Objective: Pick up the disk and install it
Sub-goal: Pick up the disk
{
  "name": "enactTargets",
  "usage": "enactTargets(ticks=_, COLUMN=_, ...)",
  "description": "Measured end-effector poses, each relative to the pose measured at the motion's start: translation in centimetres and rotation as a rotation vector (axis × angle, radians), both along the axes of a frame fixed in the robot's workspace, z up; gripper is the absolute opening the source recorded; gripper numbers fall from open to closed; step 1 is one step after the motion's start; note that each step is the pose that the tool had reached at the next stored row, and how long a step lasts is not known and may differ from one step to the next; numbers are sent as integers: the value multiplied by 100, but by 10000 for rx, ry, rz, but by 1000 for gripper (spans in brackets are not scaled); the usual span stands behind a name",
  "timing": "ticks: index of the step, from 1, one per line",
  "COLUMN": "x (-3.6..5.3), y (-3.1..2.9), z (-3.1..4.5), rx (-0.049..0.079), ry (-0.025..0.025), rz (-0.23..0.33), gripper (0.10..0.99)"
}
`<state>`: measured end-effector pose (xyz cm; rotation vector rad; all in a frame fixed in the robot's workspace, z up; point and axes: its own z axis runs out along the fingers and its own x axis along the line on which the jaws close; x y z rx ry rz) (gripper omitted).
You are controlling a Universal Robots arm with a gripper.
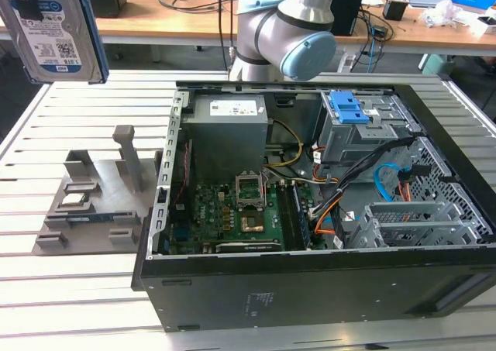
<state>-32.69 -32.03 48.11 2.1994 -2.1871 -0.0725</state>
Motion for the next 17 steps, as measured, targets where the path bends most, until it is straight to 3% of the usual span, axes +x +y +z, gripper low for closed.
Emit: enactTargets(ticks=17, x=19, y=2, z=300, rx=0, ry=78, rz=0, gripper=361)
